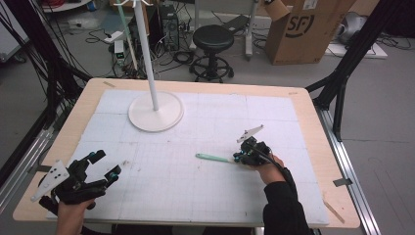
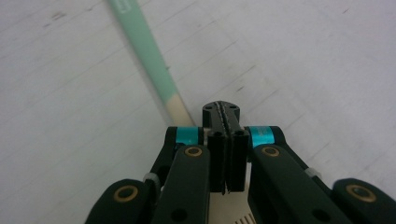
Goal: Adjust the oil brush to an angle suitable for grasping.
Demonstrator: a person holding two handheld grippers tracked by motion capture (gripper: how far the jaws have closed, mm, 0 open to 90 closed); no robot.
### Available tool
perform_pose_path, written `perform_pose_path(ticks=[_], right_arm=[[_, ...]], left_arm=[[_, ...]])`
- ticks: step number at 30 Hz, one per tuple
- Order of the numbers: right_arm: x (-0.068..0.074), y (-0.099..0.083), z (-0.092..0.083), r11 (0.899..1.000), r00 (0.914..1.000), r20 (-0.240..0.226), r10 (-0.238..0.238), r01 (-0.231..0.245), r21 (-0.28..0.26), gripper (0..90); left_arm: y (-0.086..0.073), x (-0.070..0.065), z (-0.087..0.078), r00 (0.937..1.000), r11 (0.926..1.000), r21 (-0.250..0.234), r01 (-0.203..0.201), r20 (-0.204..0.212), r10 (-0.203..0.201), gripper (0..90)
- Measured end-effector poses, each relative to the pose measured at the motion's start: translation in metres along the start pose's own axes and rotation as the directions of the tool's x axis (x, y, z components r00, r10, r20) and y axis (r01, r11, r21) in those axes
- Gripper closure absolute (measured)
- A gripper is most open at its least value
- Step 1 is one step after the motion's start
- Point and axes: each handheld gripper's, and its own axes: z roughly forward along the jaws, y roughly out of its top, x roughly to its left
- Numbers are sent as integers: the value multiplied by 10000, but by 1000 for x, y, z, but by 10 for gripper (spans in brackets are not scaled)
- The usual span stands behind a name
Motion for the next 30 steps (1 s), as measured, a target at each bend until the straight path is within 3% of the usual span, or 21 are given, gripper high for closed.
perform_pose_path(ticks=[15, 21, 23, 25, 28, 30], right_arm=[[37, -46, -21, 9949, 9960, -841, -308, 225, -983, 897], [51, -58, -21, 9848, 9917, -1233, -368, 151, -1729, 896], [53, -62, -25, 9772, 9946, -1013, -243, 22, -2121, 893], [53, -67, -32, 9628, 9986, -533, -62, -84, -2700, 875], [53, -73, -45, 9397, 9993, 280, 258, -147, -3418, 788], [53, -78, -53, 9222, 9948, 854, 556, -184, -3862, 667]], left_arm=[[0, -8, 11, 9998, 10000, 84, -49, 168, 47, 191], [0, -9, 13, 9998, 9998, 159, -79, 209, 76, 191], [0, -9, 13, 9997, 9999, 151, -60, 225, 56, 190], [0, -9, 13, 9998, 9999, 140, -55, 215, 52, 190], [1, -9, 13, 9998, 9999, 130, -10, 213, 7, 190], [3, -9, 14, 9998, 9999, 120, -9, 203, 6, 190]])
